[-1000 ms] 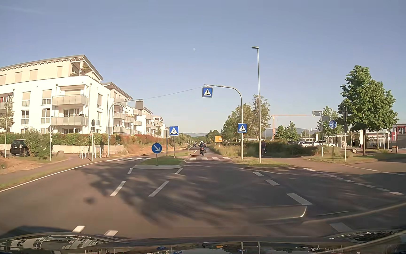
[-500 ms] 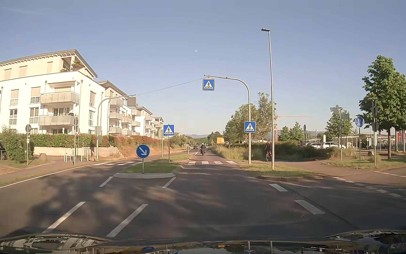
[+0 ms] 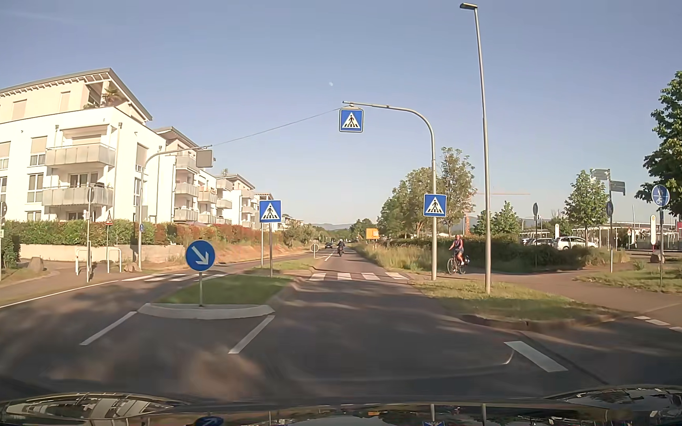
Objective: Follow the waypoints while adhering to traffic rules and regulations
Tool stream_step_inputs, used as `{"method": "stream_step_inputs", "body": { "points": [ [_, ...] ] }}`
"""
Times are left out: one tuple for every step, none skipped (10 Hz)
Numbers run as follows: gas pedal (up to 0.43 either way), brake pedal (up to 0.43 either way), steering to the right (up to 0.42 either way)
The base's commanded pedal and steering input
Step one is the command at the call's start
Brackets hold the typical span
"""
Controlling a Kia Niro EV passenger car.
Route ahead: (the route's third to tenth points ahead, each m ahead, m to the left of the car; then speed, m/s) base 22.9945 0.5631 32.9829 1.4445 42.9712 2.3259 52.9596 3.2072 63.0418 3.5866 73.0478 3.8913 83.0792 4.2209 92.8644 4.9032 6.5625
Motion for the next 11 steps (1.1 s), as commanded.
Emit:
{"method": "stream_step_inputs", "body": {
  "points": [
    [0.0, 0.201, -0.005],
    [0.0, 0.213, -0.006],
    [0.0, 0.226, -0.006],
    [0.0, 0.226, -0.006],
    [0.0, 0.226, -0.006],
    [0.0, 0.226, -0.006],
    [0.0, 0.232, -0.007],
    [0.0, 0.244, -0.006],
    [0.0, 0.244, -0.006],
    [0.0, 0.256, -0.006],
    [0.0, 0.256, -0.006]
  ]
}}
